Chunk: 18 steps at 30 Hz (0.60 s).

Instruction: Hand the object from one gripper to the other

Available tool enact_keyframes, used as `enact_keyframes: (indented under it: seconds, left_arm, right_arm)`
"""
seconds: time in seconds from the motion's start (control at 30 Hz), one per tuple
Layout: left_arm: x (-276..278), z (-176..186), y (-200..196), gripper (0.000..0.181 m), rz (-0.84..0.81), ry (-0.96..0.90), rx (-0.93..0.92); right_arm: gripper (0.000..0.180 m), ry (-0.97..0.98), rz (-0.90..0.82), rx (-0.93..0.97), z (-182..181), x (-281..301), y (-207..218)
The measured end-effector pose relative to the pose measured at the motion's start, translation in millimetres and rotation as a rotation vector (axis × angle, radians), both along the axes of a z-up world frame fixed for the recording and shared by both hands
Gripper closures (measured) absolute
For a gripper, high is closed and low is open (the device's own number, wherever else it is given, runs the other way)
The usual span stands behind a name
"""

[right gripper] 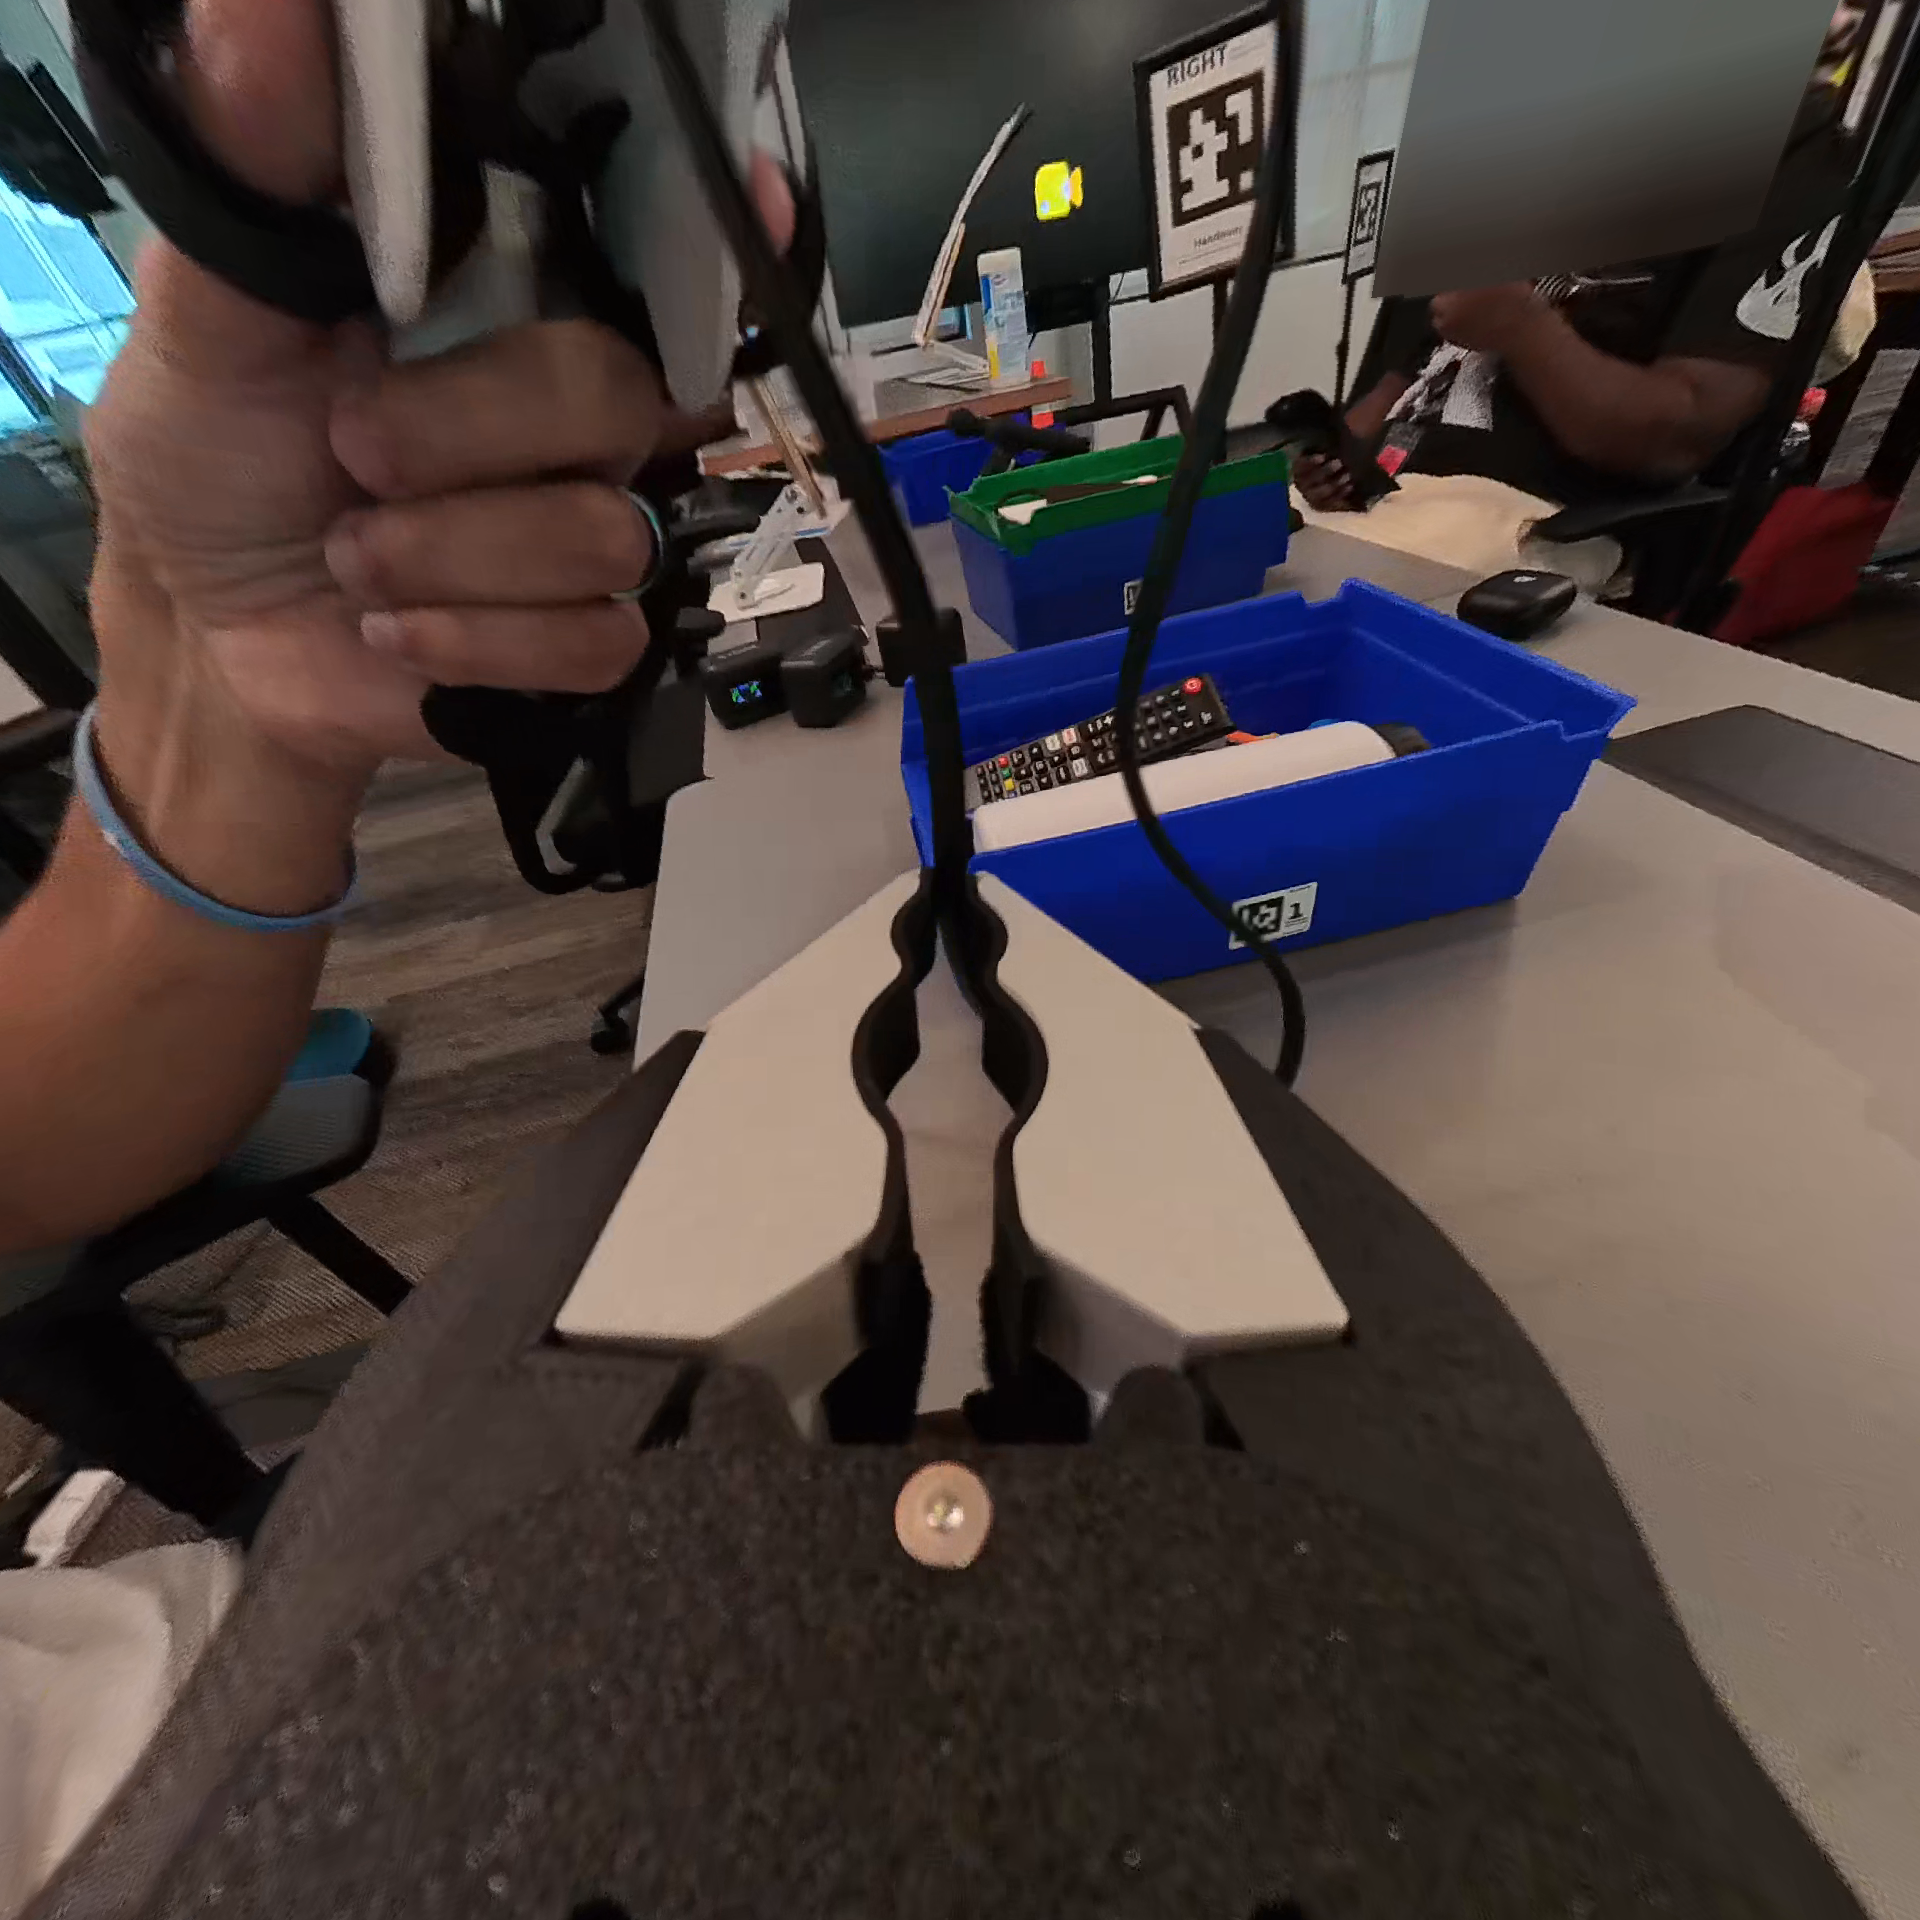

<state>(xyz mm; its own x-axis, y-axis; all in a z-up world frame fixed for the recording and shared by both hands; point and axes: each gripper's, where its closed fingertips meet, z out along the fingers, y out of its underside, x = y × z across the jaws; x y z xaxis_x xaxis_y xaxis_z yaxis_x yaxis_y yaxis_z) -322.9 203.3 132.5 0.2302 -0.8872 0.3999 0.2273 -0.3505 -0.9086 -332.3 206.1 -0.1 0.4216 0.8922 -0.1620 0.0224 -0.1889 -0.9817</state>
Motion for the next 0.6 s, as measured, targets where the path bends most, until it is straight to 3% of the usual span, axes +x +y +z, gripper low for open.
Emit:
enact_keyframes:
  seconds: [0.27,0.47,0.6]
  left_arm:
    - [6,-33,12,0.144,0.08,0.255,0.064]
    - [12,-43,28,0.143,0.329,0.493,0.406]
    - [4,-58,46,0.148,0.488,0.654,0.421]
  right_arm:
    - [0.176,0.203,-0.045,-0.016,53,56,13]
    - [0.176,0.239,-0.142,0.098,107,116,12]
    - [0.176,0.183,-0.2,0.173,128,139,4]
